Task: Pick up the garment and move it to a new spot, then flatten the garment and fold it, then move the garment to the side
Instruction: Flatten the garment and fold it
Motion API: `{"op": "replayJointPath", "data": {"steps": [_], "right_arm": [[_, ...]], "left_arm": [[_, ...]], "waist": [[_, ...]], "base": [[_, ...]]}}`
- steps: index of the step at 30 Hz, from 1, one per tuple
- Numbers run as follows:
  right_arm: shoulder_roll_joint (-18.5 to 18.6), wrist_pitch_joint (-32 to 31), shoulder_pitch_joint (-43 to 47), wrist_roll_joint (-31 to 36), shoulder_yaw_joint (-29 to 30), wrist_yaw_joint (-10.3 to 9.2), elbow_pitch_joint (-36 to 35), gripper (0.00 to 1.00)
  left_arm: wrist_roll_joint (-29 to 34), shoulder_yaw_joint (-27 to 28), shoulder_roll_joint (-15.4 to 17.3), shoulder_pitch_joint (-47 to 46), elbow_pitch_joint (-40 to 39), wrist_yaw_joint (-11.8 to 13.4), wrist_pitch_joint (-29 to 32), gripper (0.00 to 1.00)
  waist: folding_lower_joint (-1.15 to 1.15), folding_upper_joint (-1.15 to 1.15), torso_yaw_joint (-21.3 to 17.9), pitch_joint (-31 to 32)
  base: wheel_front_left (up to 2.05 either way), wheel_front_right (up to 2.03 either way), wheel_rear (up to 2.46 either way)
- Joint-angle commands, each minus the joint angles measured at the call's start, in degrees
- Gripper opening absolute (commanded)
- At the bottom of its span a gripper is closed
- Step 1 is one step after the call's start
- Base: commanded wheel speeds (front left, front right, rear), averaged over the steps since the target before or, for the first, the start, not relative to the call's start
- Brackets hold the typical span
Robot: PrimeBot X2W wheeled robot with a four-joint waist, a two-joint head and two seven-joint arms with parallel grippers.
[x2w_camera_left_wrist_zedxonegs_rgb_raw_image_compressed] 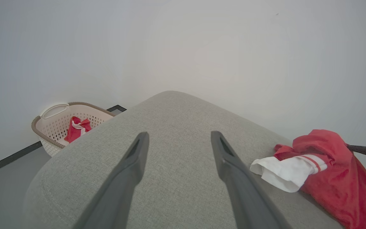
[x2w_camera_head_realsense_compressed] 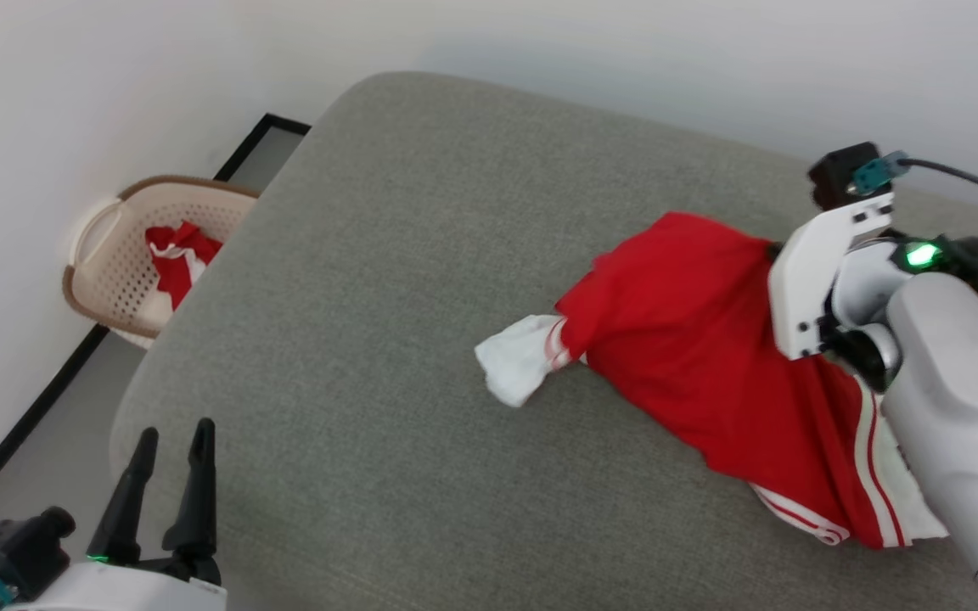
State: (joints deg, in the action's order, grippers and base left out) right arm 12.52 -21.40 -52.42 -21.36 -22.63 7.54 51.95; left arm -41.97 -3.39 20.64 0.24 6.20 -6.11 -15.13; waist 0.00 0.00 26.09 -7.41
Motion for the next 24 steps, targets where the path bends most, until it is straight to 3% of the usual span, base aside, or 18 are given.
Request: {"op": "replayJointPath", "data": {"steps": [1, 7, 8, 9, 10, 11, 12, 24], "right_arm": [[0.23, 0.67, -1.15, 0.92, 0.4, -0.11, 1.42, 0.0], [-0.81, 2.94, -4.04, 3.77, 2.39, -0.11, 11.22, 0.0], [-0.86, 3.41, -4.38, 4.18, 2.73, -0.11, 12.63, 0.04], [-1.11, 3.43, -4.6, 4.45, 2.83, -0.11, 13.94, 0.29], [-1.36, 3.47, -4.72, 4.63, 3.06, -0.11, 15.21, 0.44], [-1.4, 3.59, -4.89, 4.91, 3.35, -0.11, 16.39, 0.65], [-1.3, 3.61, -5.23, 5.27, 3.6, -0.11, 17.55, 1.0], [-1.84, 8.16, -7.05, 6.62, 5.48, -0.11, 20.6, 1.0]], "left_arm": [[0.45, 0.28, -0.37, -0.59, 0.09, -0.31, 0.03, 1.0], [1.59, 0.51, -1.66, -0.95, 0.57, -0.9, 0.02, 1.0], [1.8, 0.47, -1.77, -1.0, 0.72, -1.01, 0.02, 1.0], [1.99, 0.43, -1.92, -1.08, 0.83, -1.09, 0.02, 1.0], [2.09, 0.4, -2.03, -1.14, 0.95, -1.05, 0.02, 1.0], [2.22, 0.39, -2.1, -1.2, 1.09, -1.1, 0.02, 1.0], [2.3, 0.34, -2.16, -1.27, 1.2, -1.17, 0.02, 1.0], [3.02, -0.95, -1.56, -2.42, 2.77, -1.37, 0.02, 1.0]], "waist": [[0.0, 0.0, 0.62, -0.64], [0.0, 0.0, 1.34, -1.52], [0.0, 0.0, 1.39, -1.58], [0.0, 0.0, 1.44, -1.62], [0.0, 0.0, 1.46, -1.64], [0.0, 0.0, 1.48, -1.66], [0.0, 0.0, 1.51, -1.69], [0.0, 0.0, 0.76, -0.43]], "base": [[0.0, 0.0, 0.0], [0.0, 0.0, 0.0], [0.0, 0.0, 0.0], [0.0, 0.0, 0.0], [0.0, 0.0, 0.0], [0.0, 0.0, 0.0], [0.0, 0.0, 0.0], [0.0, 0.0, 0.0]]}}
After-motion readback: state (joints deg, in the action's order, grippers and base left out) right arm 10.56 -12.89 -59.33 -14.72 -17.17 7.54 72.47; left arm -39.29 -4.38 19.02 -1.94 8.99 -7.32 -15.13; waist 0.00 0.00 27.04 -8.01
